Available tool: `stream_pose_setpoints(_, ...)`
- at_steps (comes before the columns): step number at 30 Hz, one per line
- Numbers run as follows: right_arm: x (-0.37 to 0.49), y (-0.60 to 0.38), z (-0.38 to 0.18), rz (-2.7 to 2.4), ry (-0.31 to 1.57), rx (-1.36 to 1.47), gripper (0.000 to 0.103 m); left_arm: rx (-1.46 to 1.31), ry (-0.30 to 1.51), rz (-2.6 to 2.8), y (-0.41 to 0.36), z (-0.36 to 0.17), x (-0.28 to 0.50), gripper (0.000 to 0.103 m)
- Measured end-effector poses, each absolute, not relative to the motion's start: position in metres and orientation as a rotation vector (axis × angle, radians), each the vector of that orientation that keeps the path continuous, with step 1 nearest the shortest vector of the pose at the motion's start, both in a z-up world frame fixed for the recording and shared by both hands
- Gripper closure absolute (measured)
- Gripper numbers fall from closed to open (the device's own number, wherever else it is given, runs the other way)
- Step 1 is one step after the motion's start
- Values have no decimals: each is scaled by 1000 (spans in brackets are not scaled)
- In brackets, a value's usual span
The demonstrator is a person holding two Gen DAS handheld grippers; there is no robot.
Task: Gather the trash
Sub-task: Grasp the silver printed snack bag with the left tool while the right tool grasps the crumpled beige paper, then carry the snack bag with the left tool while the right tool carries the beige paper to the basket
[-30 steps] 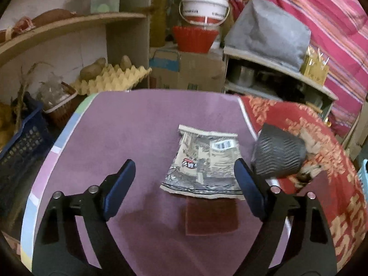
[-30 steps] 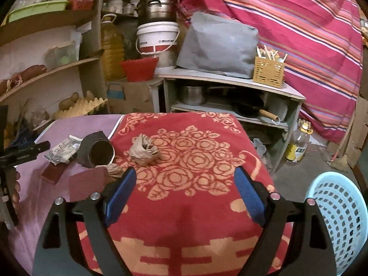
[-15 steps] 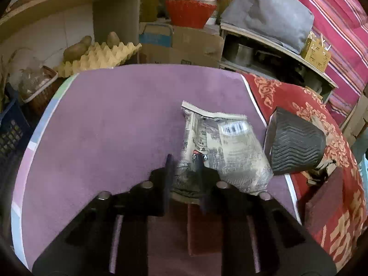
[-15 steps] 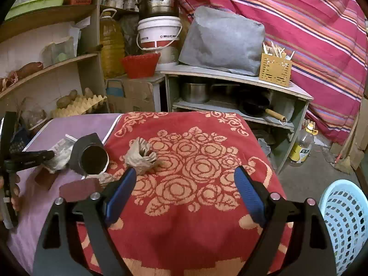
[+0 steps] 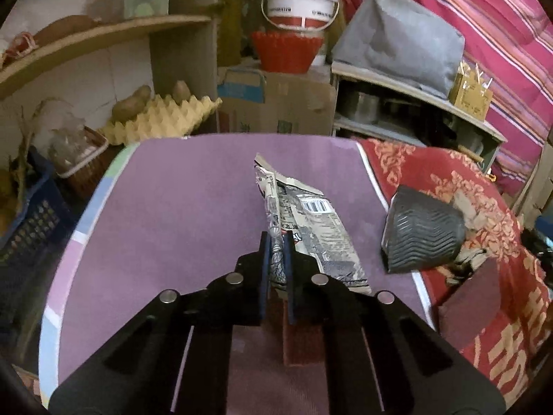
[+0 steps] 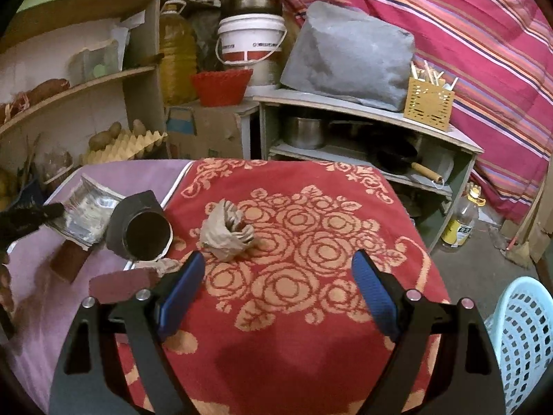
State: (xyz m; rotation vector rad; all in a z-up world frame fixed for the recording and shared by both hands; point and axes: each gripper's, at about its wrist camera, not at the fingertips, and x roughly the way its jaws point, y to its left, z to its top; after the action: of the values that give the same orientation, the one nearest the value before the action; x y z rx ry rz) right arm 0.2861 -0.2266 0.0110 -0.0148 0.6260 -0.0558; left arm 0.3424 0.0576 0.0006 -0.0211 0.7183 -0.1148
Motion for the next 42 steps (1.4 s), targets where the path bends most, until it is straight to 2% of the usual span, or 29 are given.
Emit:
stream_pose_setpoints(16,358,-195,-18,-35,758,-95,19,-42,628,-90,74,28,326,97)
stream_pose_setpoints(18,362,-194,-20,-24,777,-90,25,-50,627,-91,75,28,326,97)
stream_pose_setpoints(19,364,-194,-23,-10,792,-82,33,-54,627,-93,75,28,327,97)
stream_pose_setpoints(23,365,-195,-25,37,808,-52,51,-55,622,-102,71,29,327,98)
stream_pose_setpoints(42,301,-223,32,20,666,-38,52,-22,561,-147,46,51,307,99)
